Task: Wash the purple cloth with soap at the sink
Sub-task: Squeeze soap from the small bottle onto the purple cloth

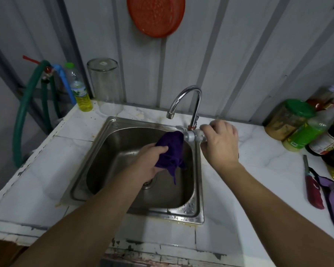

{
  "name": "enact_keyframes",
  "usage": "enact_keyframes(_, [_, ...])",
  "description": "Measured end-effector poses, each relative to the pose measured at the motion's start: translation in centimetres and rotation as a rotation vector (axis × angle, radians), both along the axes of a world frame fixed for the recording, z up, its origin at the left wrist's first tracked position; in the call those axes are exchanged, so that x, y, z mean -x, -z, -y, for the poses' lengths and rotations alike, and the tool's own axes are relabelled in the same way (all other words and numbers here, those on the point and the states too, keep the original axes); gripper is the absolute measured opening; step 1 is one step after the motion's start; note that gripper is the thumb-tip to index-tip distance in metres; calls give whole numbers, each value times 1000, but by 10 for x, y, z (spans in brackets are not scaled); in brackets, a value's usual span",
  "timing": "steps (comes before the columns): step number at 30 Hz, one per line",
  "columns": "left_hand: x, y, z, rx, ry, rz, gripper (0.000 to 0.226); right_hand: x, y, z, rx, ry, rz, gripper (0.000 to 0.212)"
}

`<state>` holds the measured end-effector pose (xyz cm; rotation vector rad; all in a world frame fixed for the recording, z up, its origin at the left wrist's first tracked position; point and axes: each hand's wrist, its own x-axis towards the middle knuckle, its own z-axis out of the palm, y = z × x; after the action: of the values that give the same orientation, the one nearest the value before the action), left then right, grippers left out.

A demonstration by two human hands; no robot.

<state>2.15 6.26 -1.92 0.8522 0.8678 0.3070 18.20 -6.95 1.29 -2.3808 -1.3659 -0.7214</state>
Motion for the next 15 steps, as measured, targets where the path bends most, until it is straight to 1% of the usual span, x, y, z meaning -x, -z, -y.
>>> enact_keyframes(3, [0, -3, 1, 27, -2, -4, 36, -7, -17, -12, -7, -86, 228, 27])
enact_keyframes(7, [3, -5, 1, 89, -25, 6, 33, -14, -33, -21, 44, -233, 462, 26])
enact_keyframes(12, [7, -4, 1, 132, -33, 27, 23, -9, -43, -30, 44, -346, 589, 20])
enact_keyframes(15, [9, -1, 0, 129, -40, 20, 29, -5, -45, -33, 4, -366, 601, 20])
